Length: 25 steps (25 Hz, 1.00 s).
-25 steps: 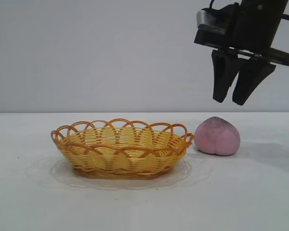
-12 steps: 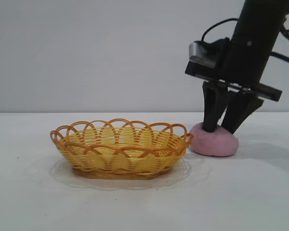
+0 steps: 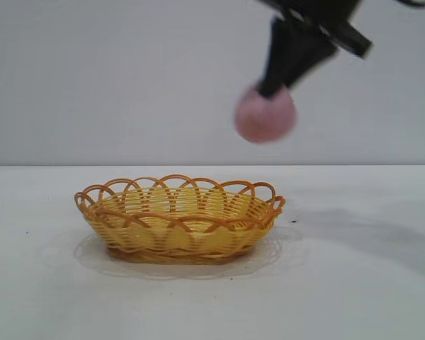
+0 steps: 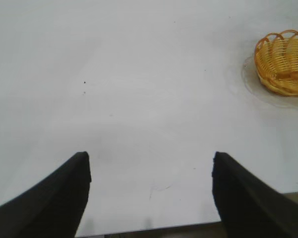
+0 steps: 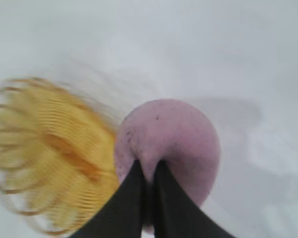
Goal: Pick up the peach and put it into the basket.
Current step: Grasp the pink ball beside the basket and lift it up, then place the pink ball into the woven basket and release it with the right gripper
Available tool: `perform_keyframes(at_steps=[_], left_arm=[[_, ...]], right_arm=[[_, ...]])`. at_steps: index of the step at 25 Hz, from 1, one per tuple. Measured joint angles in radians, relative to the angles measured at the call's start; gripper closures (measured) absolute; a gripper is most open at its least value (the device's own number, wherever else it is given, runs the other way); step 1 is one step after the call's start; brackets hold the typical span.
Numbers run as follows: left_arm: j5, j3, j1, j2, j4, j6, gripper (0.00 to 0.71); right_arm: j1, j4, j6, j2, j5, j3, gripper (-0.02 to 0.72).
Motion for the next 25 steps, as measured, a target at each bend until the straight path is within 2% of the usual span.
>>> perform_keyframes(at_steps=[5,11,15,16,17,20,25], left_arm=[[-0.002,0.000,0.000,-0.010,-0.002,0.000,0.252],[0.000,0.000,0.000,-0.103,-0.026,0.000,0.252],[0.000,0.001,0.037,-0.103,-0.040,0.000,0.252],[0.000,0.001,0.045,-0.103,-0.041,0.000,0.252],[0.000,0.001,0.048,-0.103,-0.045,0.000,0.252],[0.000,0.001,0.050,-0.103,-0.045,0.000,0.252],[0.000,0.001,0.050,-0.103,-0.045,0.000,0.252]], right_arm=[[0.107,0.008,0.000,0.068,0.006,0.000,0.703],[0.138,0.007,0.002,0.174,-0.038,0.000,0.703],[0.138,0.003,0.006,0.213,-0.047,0.000,0.703],[0.138,0.001,0.008,0.217,-0.050,0.000,0.643],[0.138,-0.001,0.011,0.217,-0.058,0.000,0.643],[0.138,-0.013,0.022,0.217,-0.086,0.000,0.508],[0.138,-0.019,0.025,0.208,-0.063,0.000,0.307]])
